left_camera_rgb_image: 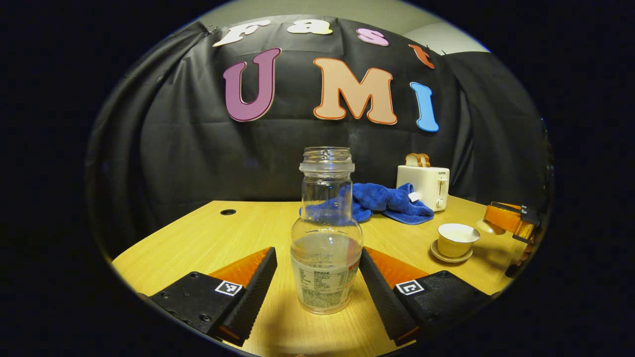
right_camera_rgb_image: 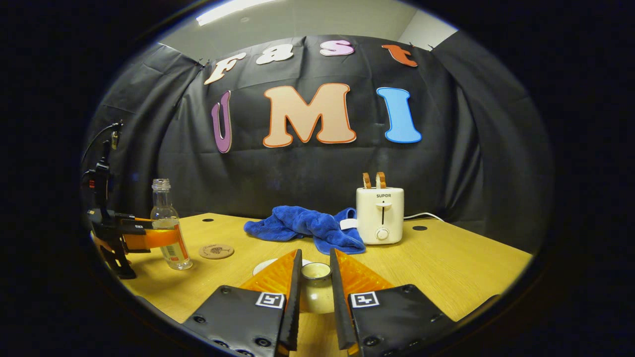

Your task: Open the teacup lid with one hand, grasp the water bottle and pour water into the teacup with the other hand; after pouring, place the water bottle on the coaster and then close the teacup lid.

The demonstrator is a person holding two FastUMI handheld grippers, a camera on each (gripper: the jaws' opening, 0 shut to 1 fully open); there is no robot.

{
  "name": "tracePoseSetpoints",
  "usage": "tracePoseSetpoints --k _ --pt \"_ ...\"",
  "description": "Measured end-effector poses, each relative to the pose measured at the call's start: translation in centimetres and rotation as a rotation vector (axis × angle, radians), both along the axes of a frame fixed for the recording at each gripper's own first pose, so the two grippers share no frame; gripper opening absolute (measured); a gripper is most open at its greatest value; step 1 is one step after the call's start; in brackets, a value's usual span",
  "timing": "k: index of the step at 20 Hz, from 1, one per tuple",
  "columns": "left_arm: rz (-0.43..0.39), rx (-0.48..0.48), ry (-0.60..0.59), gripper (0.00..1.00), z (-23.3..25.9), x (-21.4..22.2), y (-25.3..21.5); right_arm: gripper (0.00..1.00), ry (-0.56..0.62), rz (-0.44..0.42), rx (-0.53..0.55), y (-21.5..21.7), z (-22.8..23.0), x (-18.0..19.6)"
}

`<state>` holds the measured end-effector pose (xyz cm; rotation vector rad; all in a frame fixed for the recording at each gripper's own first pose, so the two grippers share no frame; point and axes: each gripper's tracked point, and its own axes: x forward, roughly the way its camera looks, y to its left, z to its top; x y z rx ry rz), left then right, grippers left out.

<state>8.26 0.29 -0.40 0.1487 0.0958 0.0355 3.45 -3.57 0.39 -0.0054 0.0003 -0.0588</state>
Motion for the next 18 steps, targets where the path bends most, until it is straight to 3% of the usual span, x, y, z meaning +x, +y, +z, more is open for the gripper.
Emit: tracePoseSetpoints --k 4,8,9,15,18 --pt "-0.022 -0.005 0.047 0.95 -0.8 0.9 -0.3 0.34 0.004 -0.032 0.0 -1.0 0.0 -0.7" --pt "-0.043 -0.008 0.104 0.82 -1.7 1.3 -0.8 0.34 -0.003 -0.055 -0.001 -1.9 0.1 -1.3" --pt "-0.043 0.0 0.104 0.75 -1.7 1.4 -0.7 0.34 -0.003 -0.062 -0.001 -2.1 0.1 -1.4" --pt "-0.039 0.051 0.101 0.72 -1.7 1.4 -0.9 0.34 -0.002 -0.063 -0.002 -2.4 0.2 -1.5" --pt "-0.026 0.122 0.118 0.71 -1.7 1.9 -0.9 0.34 -0.003 -0.091 -0.002 -3.6 0.2 -1.7"
